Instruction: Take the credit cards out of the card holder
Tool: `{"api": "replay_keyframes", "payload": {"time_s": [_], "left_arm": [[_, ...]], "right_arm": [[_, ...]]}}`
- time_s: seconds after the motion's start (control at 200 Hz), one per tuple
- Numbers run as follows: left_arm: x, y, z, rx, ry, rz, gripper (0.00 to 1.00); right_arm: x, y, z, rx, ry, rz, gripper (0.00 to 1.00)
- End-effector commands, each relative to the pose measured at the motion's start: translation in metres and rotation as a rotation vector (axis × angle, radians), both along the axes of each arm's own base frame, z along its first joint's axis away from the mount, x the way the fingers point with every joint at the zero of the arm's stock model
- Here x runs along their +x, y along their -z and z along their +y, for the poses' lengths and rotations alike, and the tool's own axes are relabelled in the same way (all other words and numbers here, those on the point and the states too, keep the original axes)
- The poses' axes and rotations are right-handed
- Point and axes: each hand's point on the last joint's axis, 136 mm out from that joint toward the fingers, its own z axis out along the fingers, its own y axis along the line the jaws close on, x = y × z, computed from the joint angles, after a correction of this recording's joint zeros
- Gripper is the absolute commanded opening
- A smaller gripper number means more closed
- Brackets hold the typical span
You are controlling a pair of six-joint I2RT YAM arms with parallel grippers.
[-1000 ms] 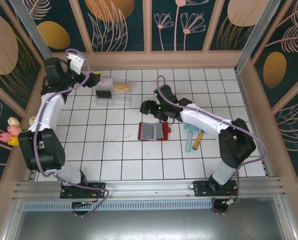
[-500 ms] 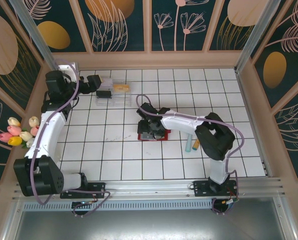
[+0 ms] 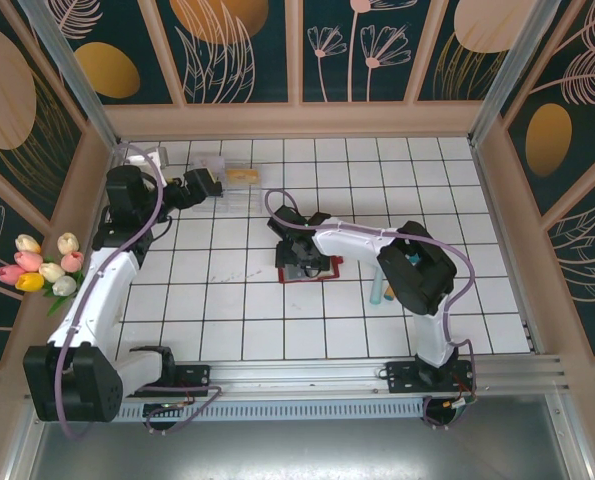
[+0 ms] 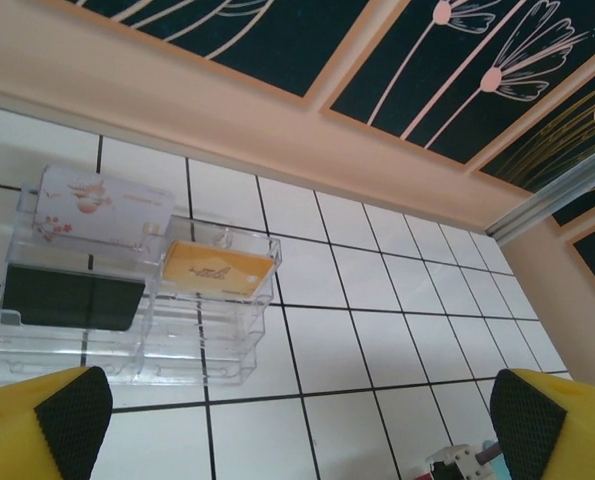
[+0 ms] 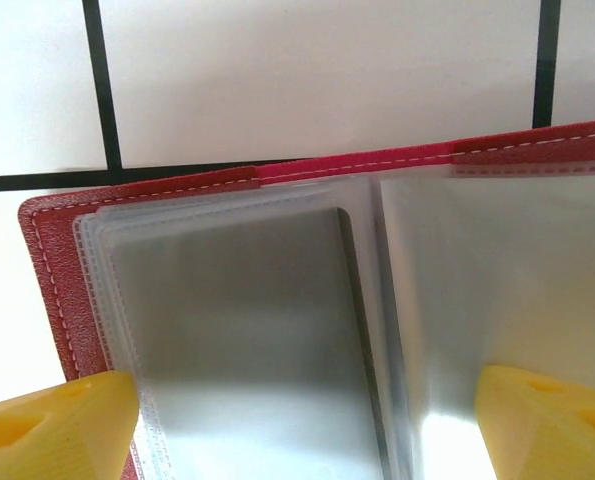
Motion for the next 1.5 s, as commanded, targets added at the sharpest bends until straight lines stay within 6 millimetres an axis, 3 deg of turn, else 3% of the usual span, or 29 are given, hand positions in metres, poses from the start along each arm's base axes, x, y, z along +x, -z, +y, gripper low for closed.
{"api": "replay_keyframes", "payload": {"time_s": [0.0, 0.145, 0.275, 0.42, 0.585, 0.901, 1.036, 1.366, 1.496], "left_arm": [[-0.002, 0.017, -0.009, -0.047, 0.032, 0.079, 0.99], [-0.003, 0.042, -0.021, -0.066, 0.052, 0.16, 0.98], [-0.007, 0.07, -0.036, -0.073, 0.072, 0.246, 0.99], [-0.018, 0.101, -0.058, -0.085, 0.115, 0.338, 0.99], [-0.03, 0.131, -0.084, -0.113, 0.163, 0.431, 0.99], [-0.043, 0.15, -0.12, -0.187, 0.249, 0.505, 0.96], [-0.047, 0.152, -0.134, -0.23, 0.285, 0.526, 0.87], [-0.052, 0.158, -0.166, -0.291, 0.348, 0.578, 0.44], [-0.053, 0.174, -0.164, -0.268, 0.28, 0.628, 0.29]], "right_arm": [[-0.002, 0.003, -0.008, -0.023, -0.005, 0.016, 0.84], [-0.002, 0.004, -0.011, -0.001, 0.0, 0.024, 0.76], [-0.001, 0.005, -0.012, 0.003, -0.005, 0.028, 0.76], [-0.002, 0.008, -0.013, 0.001, -0.007, 0.032, 0.74], [-0.002, 0.005, -0.013, 0.046, 0.008, 0.028, 0.64], [0.0, -0.007, -0.013, 0.195, 0.025, 0.031, 0.55], [0.001, -0.008, -0.016, 0.235, 0.036, 0.038, 0.5], [0.002, -0.009, -0.022, 0.326, 0.063, 0.04, 0.39], [0.005, -0.016, -0.022, 0.369, 0.063, 0.013, 0.37]]}}
